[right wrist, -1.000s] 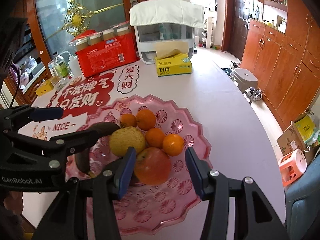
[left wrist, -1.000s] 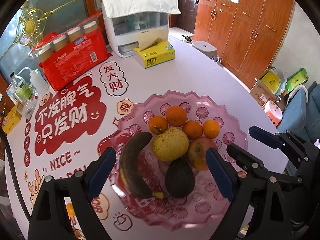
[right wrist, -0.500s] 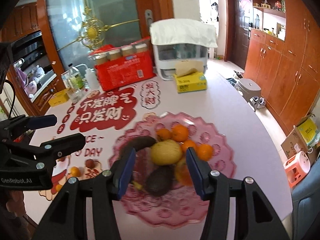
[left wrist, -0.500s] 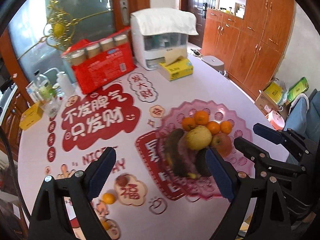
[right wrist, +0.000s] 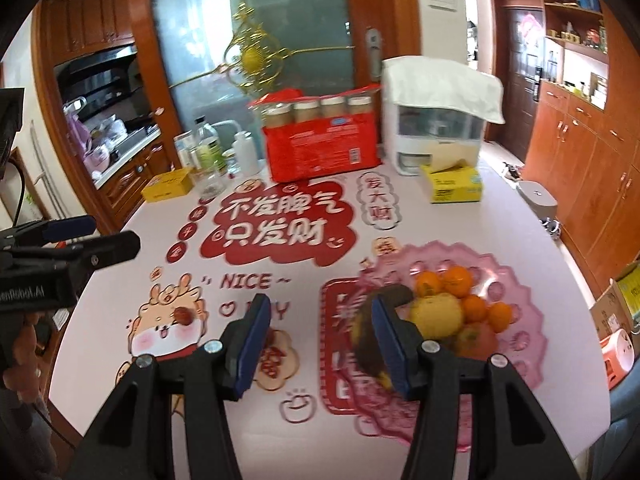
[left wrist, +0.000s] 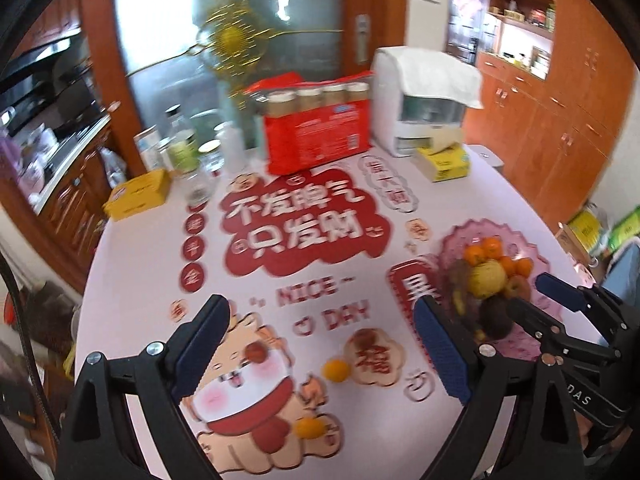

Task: Organize fruits
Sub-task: 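Lift both open grippers from the bowl toward the last oranges, then grasp an orange with the left gripper while the right gripper grasps the last orange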

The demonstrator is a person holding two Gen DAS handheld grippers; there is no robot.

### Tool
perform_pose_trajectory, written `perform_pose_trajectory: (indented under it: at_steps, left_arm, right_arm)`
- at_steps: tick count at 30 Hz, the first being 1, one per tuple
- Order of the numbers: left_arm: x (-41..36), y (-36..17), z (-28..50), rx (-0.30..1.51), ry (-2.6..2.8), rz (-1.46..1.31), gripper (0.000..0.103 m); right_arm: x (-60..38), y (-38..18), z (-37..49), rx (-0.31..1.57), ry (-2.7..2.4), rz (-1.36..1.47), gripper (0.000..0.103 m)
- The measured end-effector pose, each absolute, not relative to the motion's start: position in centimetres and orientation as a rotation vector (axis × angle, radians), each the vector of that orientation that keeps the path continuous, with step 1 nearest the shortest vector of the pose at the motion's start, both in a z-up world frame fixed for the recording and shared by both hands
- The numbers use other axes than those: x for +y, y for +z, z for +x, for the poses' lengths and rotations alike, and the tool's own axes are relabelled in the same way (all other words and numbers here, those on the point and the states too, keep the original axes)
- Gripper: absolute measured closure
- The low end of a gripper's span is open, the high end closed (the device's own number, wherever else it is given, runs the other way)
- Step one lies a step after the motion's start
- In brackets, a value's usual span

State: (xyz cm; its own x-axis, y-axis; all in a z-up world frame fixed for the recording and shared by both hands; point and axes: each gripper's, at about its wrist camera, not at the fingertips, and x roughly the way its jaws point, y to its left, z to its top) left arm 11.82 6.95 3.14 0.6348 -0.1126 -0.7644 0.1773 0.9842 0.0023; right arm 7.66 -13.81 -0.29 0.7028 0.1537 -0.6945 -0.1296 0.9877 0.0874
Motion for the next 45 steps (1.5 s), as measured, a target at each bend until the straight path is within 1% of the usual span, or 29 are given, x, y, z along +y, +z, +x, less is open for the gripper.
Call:
perform_pose_trajectory:
  at_steps: [6, 10, 16, 18, 20, 21, 23, 25, 26, 28, 32, 34, 37, 45]
  left_arm:
    - [11.2, -0.3, 11.4, 0.942, -0.124, 0.053, 0.011]
    - [12.7, -4.4, 10.7, 1.025, -0.137, 0.03, 0.01]
    - [12.9, -11.4, 9.9, 1.154, -0.171, 0.017, 0.011]
    - [13.0, -13.1, 9.4, 1.183, -0.19, 0.015, 0.011]
    - [12.7, -15.0, 9.0, 1.207, -0.22, 0.011, 0.015]
    - [12.6, -15.6, 8.9, 1.216, -0.234, 0.007, 0.02]
    - [12.3, -16.9, 8.8, 1.235, -0.25, -0.005, 0.024]
    - [12.0, -17.7, 8.7, 1.248, -0.267, -0.015, 0.031]
    - [11.9, -17.9, 8.7, 1.251, -0.274, -0.017, 0.033]
    - [11.4, -18.4, 8.7, 1.25, -0.294, -0.015, 0.041]
    - [10.5, -18.9, 9.0, 1.249, -0.312, 0.005, 0.053]
    - [10.3, -19.2, 9.1, 1.253, -0.324, 0.0, 0.062]
    - [10.2, -19.1, 9.2, 1.244, -0.331, 0.001, 0.067]
    - [11.3, -19.2, 9.5, 1.234, -0.325, -0.049, 0.067]
  right_arm:
    - [-9.7, -2.2, 8.2, 0.822, 0.199, 0.007, 0.05]
    - [-7.7, -4.4, 8.8, 0.876, 0.223, 0.002, 0.05]
    - [-5.6, -8.8, 10.0, 0.977, 0.249, 0.022, 0.05]
    - [-5.2, -9.9, 10.3, 1.007, 0.255, 0.032, 0.05]
    - [-4.7, -11.1, 10.6, 1.032, 0.271, 0.036, 0.05]
    - [-4.5, -11.5, 10.7, 1.042, 0.277, 0.036, 0.05]
    - [-3.9, -12.5, 10.9, 1.06, 0.291, 0.03, 0.05]
    - [-3.4, -13.4, 11.2, 1.076, 0.304, 0.024, 0.05]
    - [-3.2, -13.7, 11.3, 1.083, 0.313, 0.024, 0.05]
    - [-2.8, -14.2, 11.6, 1.094, 0.33, 0.025, 0.05]
    - [-2.1, -15.4, 12.4, 1.117, 0.354, 0.022, 0.05]
    - [-1.9, -15.9, 12.8, 1.128, 0.36, 0.025, 0.05]
    - [-1.5, -16.6, 13.4, 1.143, 0.366, 0.028, 0.05]
    - [-0.4, -18.1, 14.7, 1.174, 0.363, -0.002, 0.051]
